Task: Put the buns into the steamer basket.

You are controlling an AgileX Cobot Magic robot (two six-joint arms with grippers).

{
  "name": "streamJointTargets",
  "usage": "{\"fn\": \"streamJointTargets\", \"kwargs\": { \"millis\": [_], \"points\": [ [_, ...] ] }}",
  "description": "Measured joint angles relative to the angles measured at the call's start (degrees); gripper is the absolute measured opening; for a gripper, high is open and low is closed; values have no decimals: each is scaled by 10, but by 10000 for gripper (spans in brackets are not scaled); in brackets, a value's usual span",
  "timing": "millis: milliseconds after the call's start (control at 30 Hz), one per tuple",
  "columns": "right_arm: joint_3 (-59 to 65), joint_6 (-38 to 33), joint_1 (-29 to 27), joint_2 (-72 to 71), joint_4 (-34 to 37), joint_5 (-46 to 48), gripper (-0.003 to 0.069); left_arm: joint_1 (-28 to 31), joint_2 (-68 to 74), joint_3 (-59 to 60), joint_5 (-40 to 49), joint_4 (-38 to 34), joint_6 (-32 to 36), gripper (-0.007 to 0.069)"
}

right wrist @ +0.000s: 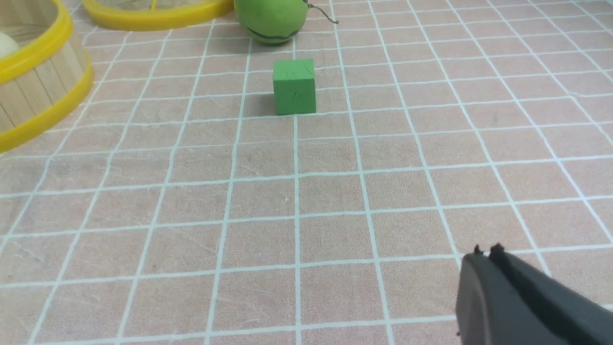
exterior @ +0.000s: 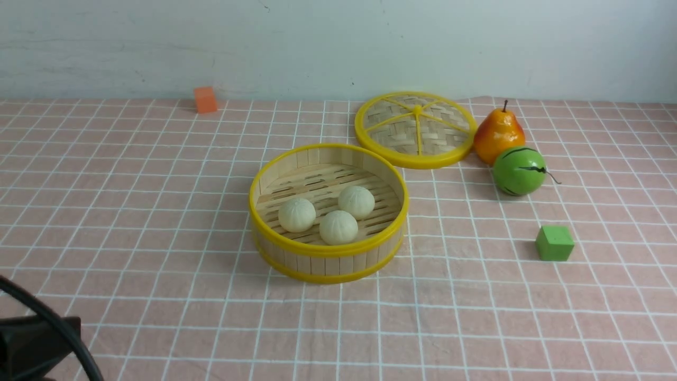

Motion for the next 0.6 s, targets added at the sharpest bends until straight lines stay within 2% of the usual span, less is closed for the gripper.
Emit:
{"fn": "streamJointTargets", "kwargs": {
  "millis": [133, 367, 467, 533, 600],
  "points": [
    [0, 0, 0, 0, 0, 0, -11, 23, -56, 68, -62, -31, -59, 135],
    [0, 0, 0, 0, 0, 0, -11, 127, -181, 158, -116, -40, -123, 135],
    [0, 0, 0, 0, 0, 0, -11, 170, -240, 194, -160, -39, -128, 84],
    [0, 0, 0, 0, 0, 0, -11, 197, -281, 223, -203, -33, -105, 14],
    [0, 0, 0, 0, 0, 0, -10, 216, -295, 246, -230, -28, -81, -14]
  ]
}}
